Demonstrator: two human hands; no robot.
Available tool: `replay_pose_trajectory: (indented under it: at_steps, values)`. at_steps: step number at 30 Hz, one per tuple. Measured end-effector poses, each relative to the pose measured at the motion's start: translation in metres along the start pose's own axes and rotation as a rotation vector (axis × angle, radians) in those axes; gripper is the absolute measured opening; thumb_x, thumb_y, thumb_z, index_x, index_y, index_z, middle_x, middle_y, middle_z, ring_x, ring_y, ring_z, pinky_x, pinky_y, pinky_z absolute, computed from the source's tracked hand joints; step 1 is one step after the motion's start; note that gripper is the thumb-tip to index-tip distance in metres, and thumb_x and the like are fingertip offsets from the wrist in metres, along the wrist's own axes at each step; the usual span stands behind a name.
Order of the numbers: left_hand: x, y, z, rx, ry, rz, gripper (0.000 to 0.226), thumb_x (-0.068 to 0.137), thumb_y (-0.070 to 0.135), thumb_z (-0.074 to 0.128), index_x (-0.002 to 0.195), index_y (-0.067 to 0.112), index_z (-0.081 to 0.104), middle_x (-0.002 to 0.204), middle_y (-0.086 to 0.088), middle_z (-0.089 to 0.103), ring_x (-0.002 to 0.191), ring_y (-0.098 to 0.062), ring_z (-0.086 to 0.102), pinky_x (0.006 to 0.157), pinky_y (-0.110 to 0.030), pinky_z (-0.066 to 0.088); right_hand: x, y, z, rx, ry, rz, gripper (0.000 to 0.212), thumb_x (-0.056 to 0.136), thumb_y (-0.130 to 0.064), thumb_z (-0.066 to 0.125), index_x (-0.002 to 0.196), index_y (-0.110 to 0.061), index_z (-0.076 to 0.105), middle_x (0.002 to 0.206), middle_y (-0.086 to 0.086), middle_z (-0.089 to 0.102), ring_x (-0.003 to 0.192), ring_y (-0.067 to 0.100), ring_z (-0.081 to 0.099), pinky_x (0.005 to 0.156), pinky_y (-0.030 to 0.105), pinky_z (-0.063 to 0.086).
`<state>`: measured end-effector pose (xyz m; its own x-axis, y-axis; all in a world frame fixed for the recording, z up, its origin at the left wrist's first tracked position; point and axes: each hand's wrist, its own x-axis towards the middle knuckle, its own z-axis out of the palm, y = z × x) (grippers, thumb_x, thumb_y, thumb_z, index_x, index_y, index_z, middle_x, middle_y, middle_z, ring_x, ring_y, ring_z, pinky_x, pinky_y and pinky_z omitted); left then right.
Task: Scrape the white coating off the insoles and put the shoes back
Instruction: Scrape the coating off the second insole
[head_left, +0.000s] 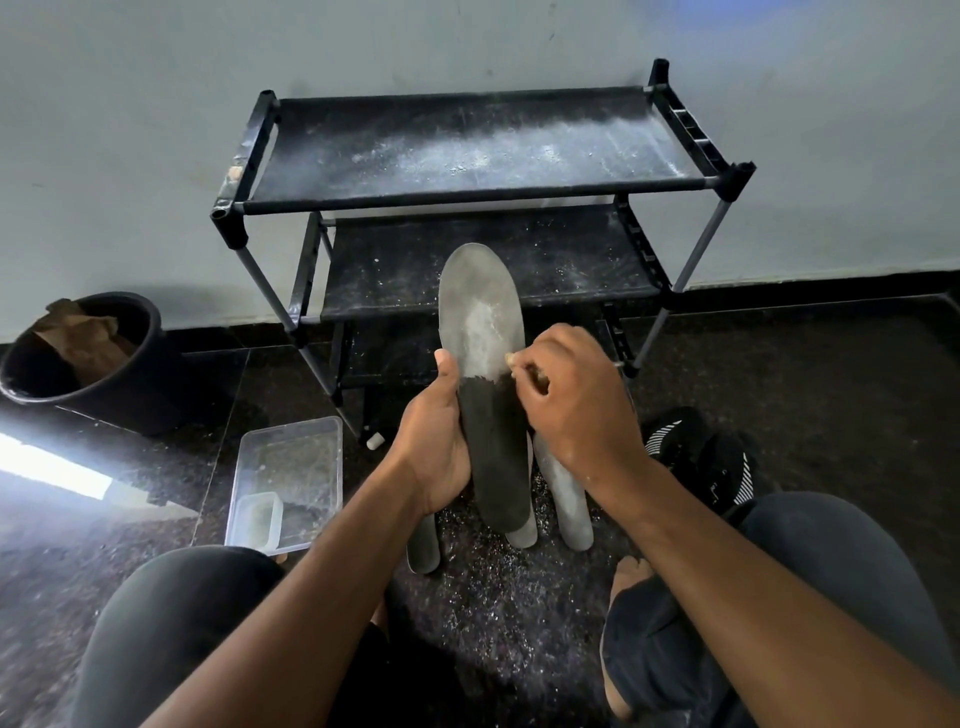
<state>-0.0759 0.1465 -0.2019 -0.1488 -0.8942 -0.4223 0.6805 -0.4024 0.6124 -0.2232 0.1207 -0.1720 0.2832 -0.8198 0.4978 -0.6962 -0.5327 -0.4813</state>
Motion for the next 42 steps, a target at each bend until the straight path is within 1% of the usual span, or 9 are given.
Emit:
replay_pose_trajectory:
  at_steps: [5, 11, 13, 16, 22, 30, 33, 36, 42]
  values:
    - [-0.002, 0.004, 0.001, 0.054, 0.048, 0.03, 0.071, 0.108, 0.057, 0.028, 0.143, 0.0, 0.054, 0.136, -0.021, 0.066, 0.127, -0.029, 0.064, 0.104, -0.04, 0.053, -0.014, -0.012, 0.012, 0.154, -0.24, -0.042, 0.008, 0.09, -0.008, 0.068, 0.093, -0.004, 0.074, 0.091, 0.003, 0.06, 0.087, 0.016, 0.057, 0.081, 0.025, 0.05]
    - [-0.003, 0.001, 0.005, 0.082, 0.023, 0.0, 0.073, 0.107, 0.06, 0.03, 0.145, 0.002, 0.054, 0.14, -0.025, 0.062, 0.132, -0.036, 0.06, 0.109, -0.05, 0.051, 0.004, 0.005, 0.001, 0.078, -0.009, 0.077, 0.005, 0.091, -0.01, 0.068, 0.088, -0.007, 0.07, 0.089, 0.001, 0.06, 0.085, 0.015, 0.056, 0.076, 0.03, 0.051]
    - [-0.003, 0.001, 0.004, 0.09, 0.031, 0.001, 0.071, 0.107, 0.058, 0.03, 0.144, 0.002, 0.054, 0.139, -0.023, 0.063, 0.131, -0.033, 0.061, 0.113, -0.048, 0.047, -0.002, -0.002, 0.006, 0.098, -0.075, 0.063, 0.005, 0.091, -0.011, 0.068, 0.092, -0.007, 0.072, 0.091, 0.002, 0.061, 0.088, 0.015, 0.056, 0.08, 0.032, 0.051]
    - [-0.004, 0.003, 0.006, 0.116, 0.063, 0.023, 0.066, 0.109, 0.053, 0.028, 0.138, 0.002, 0.059, 0.13, -0.019, 0.07, 0.121, -0.027, 0.068, 0.1, -0.039, 0.056, -0.014, -0.015, 0.015, 0.206, -0.197, 0.033, 0.007, 0.089, -0.011, 0.069, 0.092, -0.006, 0.074, 0.091, 0.003, 0.064, 0.089, 0.017, 0.059, 0.083, 0.036, 0.053]
    - [-0.006, 0.004, 0.007, 0.059, 0.03, 0.003, 0.068, 0.109, 0.055, 0.029, 0.145, 0.003, 0.054, 0.143, -0.024, 0.06, 0.136, -0.035, 0.056, 0.115, -0.05, 0.043, 0.002, 0.0, 0.002, 0.173, -0.039, 0.084, 0.007, 0.088, -0.015, 0.072, 0.086, -0.008, 0.071, 0.088, 0.001, 0.061, 0.083, 0.017, 0.059, 0.074, 0.034, 0.054]
    - [-0.003, 0.01, 0.002, 0.08, 0.082, 0.088, 0.069, 0.111, 0.053, 0.024, 0.135, 0.001, 0.062, 0.137, -0.025, 0.064, 0.131, -0.037, 0.06, 0.11, -0.046, 0.049, -0.016, -0.022, 0.015, 0.341, -0.267, 0.03, 0.005, 0.081, -0.01, 0.077, 0.085, -0.007, 0.074, 0.086, -0.001, 0.065, 0.08, 0.01, 0.061, 0.077, 0.026, 0.052]
    - [-0.007, 0.011, 0.005, 0.003, 0.037, 0.027, 0.071, 0.11, 0.056, 0.024, 0.141, 0.001, 0.057, 0.139, -0.023, 0.063, 0.127, -0.034, 0.064, 0.096, -0.043, 0.058, -0.006, -0.013, 0.01, 0.274, -0.164, 0.043, 0.004, 0.085, -0.011, 0.074, 0.084, -0.007, 0.073, 0.087, 0.001, 0.063, 0.081, 0.013, 0.061, 0.077, 0.031, 0.053]
    - [-0.009, 0.008, 0.007, 0.017, 0.018, -0.005, 0.069, 0.11, 0.055, 0.024, 0.144, 0.004, 0.056, 0.139, -0.021, 0.064, 0.127, -0.032, 0.064, 0.092, -0.043, 0.06, 0.0, -0.004, 0.006, 0.21, -0.057, 0.089, 0.005, 0.088, -0.011, 0.071, 0.087, -0.007, 0.071, 0.089, 0.001, 0.061, 0.083, 0.015, 0.061, 0.074, 0.033, 0.054]
    - [-0.007, 0.008, 0.005, 0.083, 0.051, 0.008, 0.072, 0.11, 0.056, 0.023, 0.137, 0.001, 0.06, 0.135, -0.022, 0.066, 0.125, -0.03, 0.066, 0.101, -0.04, 0.053, -0.016, -0.019, 0.017, 0.277, -0.249, -0.027, 0.005, 0.088, -0.006, 0.069, 0.09, -0.005, 0.073, 0.09, 0.002, 0.064, 0.085, 0.014, 0.059, 0.081, 0.031, 0.05]
